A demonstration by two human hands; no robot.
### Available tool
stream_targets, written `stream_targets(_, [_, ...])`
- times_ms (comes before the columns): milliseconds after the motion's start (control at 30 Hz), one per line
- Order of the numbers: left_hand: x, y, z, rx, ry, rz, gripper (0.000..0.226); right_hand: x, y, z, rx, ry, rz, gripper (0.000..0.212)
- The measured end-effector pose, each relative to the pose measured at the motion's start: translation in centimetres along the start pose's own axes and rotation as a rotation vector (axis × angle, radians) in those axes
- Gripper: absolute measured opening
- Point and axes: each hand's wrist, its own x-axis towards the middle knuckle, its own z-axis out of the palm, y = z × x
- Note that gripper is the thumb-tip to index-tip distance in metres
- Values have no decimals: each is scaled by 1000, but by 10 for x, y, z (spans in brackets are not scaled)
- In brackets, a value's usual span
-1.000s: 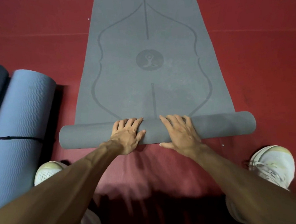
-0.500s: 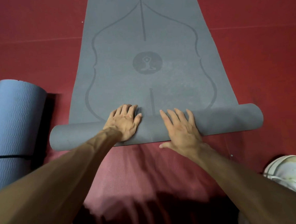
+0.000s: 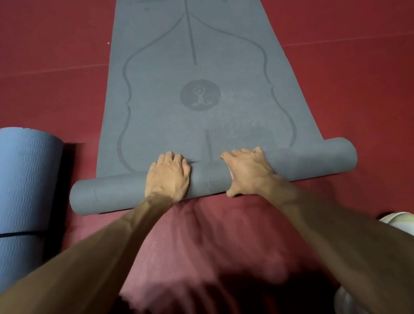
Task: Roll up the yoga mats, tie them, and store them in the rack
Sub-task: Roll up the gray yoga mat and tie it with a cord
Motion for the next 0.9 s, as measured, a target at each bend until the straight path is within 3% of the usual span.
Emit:
stream_targets(67, [-12,3,1,15,16,-9,37,2,1,-6,21,-65,-8,81])
stream_targets(200, [-43,4,2,26,29,7,59,-11,-5,-12,103,-218,-10,78])
stream_targets(500, [-127,10,20,88,-16,126,57,-50,-16,-14,169,-478,0,90])
stream_targets(667, [-125,6,25,109,-49,168,58,-58,-17,-1,159,-400,-16,96])
stream_targets(900, [-109,3,24,101,-87,171,64,-76,-15,14,75,-86,-125,98])
